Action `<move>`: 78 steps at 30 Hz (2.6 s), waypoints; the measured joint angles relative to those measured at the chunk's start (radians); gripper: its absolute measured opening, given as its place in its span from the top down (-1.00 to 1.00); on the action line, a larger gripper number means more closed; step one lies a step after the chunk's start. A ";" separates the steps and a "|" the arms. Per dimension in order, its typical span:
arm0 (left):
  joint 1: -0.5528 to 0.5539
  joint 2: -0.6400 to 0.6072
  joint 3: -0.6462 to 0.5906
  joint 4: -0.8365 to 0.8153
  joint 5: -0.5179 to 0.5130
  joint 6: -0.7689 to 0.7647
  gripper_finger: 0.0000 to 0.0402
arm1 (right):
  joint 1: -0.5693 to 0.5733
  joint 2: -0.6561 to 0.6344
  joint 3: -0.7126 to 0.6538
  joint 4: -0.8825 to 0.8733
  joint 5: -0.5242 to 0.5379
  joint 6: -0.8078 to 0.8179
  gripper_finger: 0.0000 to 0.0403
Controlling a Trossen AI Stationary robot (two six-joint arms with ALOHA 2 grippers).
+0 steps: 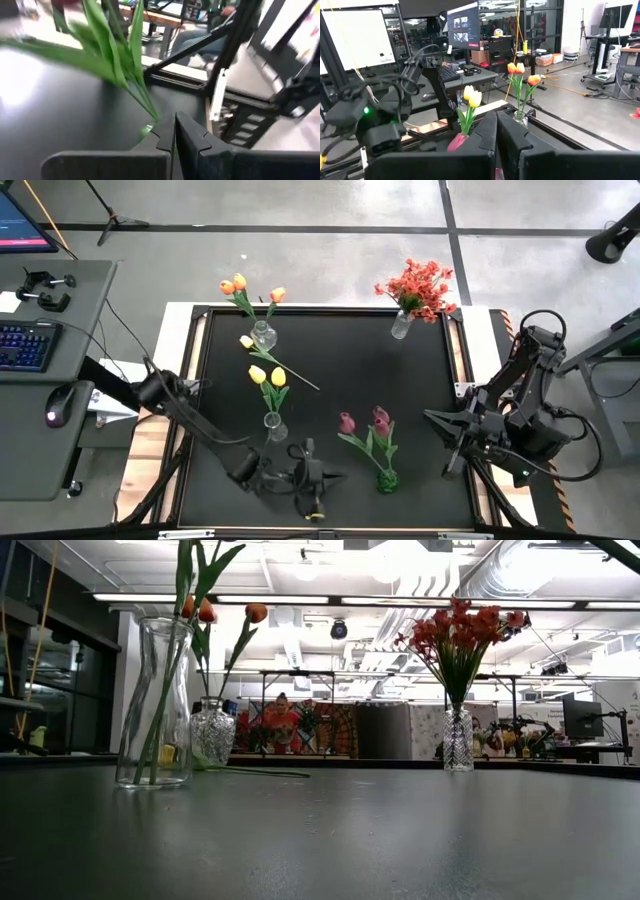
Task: Sort flowers into vase by color
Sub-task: Put the dark red flower into the green vase
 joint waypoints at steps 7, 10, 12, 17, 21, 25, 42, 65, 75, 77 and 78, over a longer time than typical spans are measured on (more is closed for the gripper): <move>0.020 0.131 -0.138 0.423 0.006 -0.212 1.00 | 0.000 0.000 0.000 0.000 0.000 -0.001 1.00; 0.040 0.176 -0.184 0.685 0.021 -0.221 1.00 | 0.000 0.000 0.000 -0.001 0.000 -0.001 1.00; 0.056 0.197 -0.202 0.773 0.018 -0.213 1.00 | 0.003 0.000 0.000 -0.002 0.000 -0.001 1.00; 0.110 0.195 -0.206 0.783 0.051 -0.156 0.86 | 0.010 0.000 0.000 -0.006 0.000 -0.006 1.00; 0.154 0.197 -0.207 0.777 0.133 -0.132 0.61 | 0.009 0.000 0.000 -0.007 0.000 -0.009 1.00; 0.166 0.196 -0.207 0.775 0.145 -0.087 0.31 | 0.009 0.000 0.000 -0.007 0.000 -0.002 1.00; 0.153 0.192 -0.207 0.918 0.116 0.131 0.06 | 0.009 0.000 0.000 -0.007 0.000 -0.001 1.00; 0.211 0.194 0.125 0.459 0.387 0.236 0.98 | 0.009 0.000 0.000 -0.030 0.000 -0.001 1.00; 0.230 0.194 0.211 0.272 0.423 0.326 0.99 | 0.008 0.000 0.000 -0.052 0.000 -0.001 1.00; 0.236 0.198 0.211 0.238 0.437 0.309 0.99 | 0.008 0.000 0.000 -0.052 0.000 -0.001 1.00; 0.239 0.201 0.211 0.228 0.442 0.305 0.99 | 0.008 0.000 0.000 -0.052 0.000 -0.001 1.00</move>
